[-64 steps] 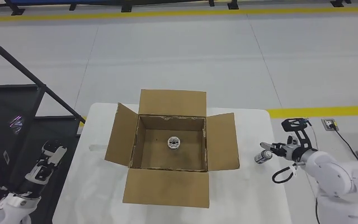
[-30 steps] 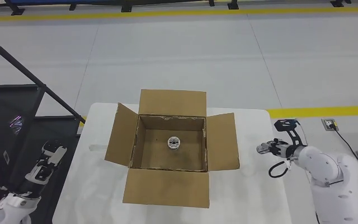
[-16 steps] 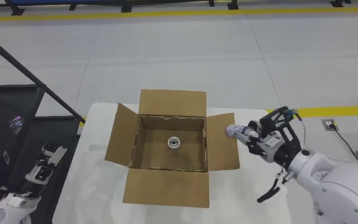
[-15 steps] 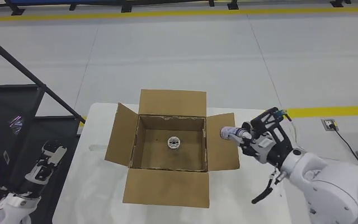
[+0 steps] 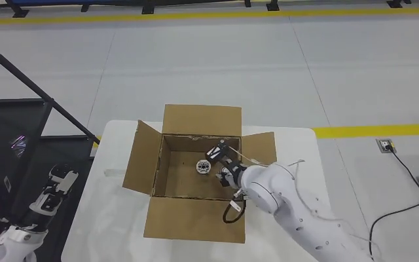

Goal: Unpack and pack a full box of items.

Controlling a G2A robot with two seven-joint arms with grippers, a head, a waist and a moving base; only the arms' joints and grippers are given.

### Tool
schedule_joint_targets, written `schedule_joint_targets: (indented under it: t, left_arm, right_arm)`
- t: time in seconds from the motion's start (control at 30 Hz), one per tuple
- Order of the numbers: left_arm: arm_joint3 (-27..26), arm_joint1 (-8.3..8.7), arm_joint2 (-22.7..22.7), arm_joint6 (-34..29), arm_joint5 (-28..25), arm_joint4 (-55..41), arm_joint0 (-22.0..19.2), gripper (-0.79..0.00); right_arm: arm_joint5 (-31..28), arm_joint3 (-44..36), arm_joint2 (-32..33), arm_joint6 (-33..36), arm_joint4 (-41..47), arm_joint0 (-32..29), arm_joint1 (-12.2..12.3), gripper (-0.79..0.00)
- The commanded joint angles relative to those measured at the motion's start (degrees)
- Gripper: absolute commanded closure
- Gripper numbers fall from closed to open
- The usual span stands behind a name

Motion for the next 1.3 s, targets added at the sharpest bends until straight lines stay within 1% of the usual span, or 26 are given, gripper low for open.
schedule_joint_targets:
  t: [0.0,0.07,0.17,0.3,0.37,0.4,0.43,0.5,0.53,0.57,0.6,0.63,0.73,0.83,0.9,0.97,1.03,1.13,1.27]
  left_arm:
    - [0.0,0.00,0.0,0.0,0.0,0.0,0.0,-0.785]
    - [0.0,0.00,0.0,0.0,0.0,0.0,0.0,-0.785]
    - [0.0,0.00,0.0,0.0,0.0,0.0,0.0,-0.785]
    - [0.0,0.00,0.0,0.0,0.0,0.0,0.0,-0.785]
    - [0.0,0.00,0.0,0.0,0.0,0.0,0.0,-0.785]
    - [0.0,0.00,0.0,0.0,0.0,0.0,0.0,-0.785]
    - [0.0,0.00,0.0,0.0,0.0,0.0,0.0,-0.785]
    - [0.0,0.00,0.0,0.0,0.0,0.0,0.0,-0.785]
    - [0.0,0.00,0.0,0.0,0.0,0.0,0.0,-0.785]
    - [0.0,0.00,0.0,0.0,0.0,0.0,0.0,-0.785]
    - [0.0,0.00,0.0,0.0,0.0,0.0,0.0,-0.785]
    - [0.0,0.00,0.0,0.0,0.0,0.0,0.0,-0.785]
    - [0.0,0.00,0.0,0.0,0.0,0.0,0.0,-0.785]
    - [0.0,0.00,0.0,0.0,0.0,0.0,0.0,-0.785]
    - [0.0,0.00,0.0,0.0,0.0,0.0,0.0,-0.785]
    - [0.0,0.00,0.0,0.0,0.0,0.0,0.0,-0.785]
    - [0.0,0.00,0.0,0.0,0.0,0.0,0.0,-0.785]
    - [-0.6,0.03,0.4,0.2,0.2,1.1,0.0,-0.785]
    - [-1.3,0.07,3.7,2.9,0.5,9.9,-1.6,-0.785]
  right_arm:
    - [1.5,2.0,-2.2,-1.6,-2.0,0.7,-0.8,0.000]
    - [3.3,3.7,-4.4,-3.0,-4.9,1.1,-1.6,0.000]
    - [5.3,7.1,-7.2,-3.3,-6.8,2.7,-3.0,0.000]
    - [5.3,13.3,-9.3,-3.1,-4.9,5.6,-5.2,0.000]
    - [4.5,16.5,-9.6,-3.0,-2.4,7.0,-6.2,0.000]
    - [4.4,18.1,-9.8,-3.4,-1.8,7.7,-6.7,-0.071]
    - [4.2,19.6,-10.0,-3.5,-1.1,8.3,-7.1,-0.200]
    - [3.6,22.0,-10.3,-3.9,0.2,9.3,-7.9,-0.388]
    - [3.5,23.1,-10.4,-4.2,0.4,9.6,-8.3,-0.557]
    - [3.5,23.9,-10.5,-4.4,0.7,9.9,-8.6,-0.637]
    - [3.3,24.5,-10.6,-4.6,1.0,10.1,-8.9,-0.748]
    - [3.2,25.0,-10.5,-4.7,1.3,10.3,-9.1,-0.785]
    - [2.7,25.4,-10.0,-4.7,1.6,10.4,-9.5,-0.785]
    - [2.6,24.1,-9.1,-4.7,1.0,9.8,-9.4,-0.785]
    - [2.7,22.4,-8.0,-4.7,0.3,8.9,-9.0,-0.785]
    - [2.3,19.1,-5.6,-4.5,1.1,7.6,-8.4,-0.785]
    - [1.1,13.8,-1.8,-3.8,2.5,5.3,-7.1,-0.785]
    - [-1.7,2.4,6.3,-1.1,4.6,-0.5,-4.6,-0.785]
    - [-6.4,-13.5,18.8,2.3,8.9,-10.7,-1.6,-0.785]
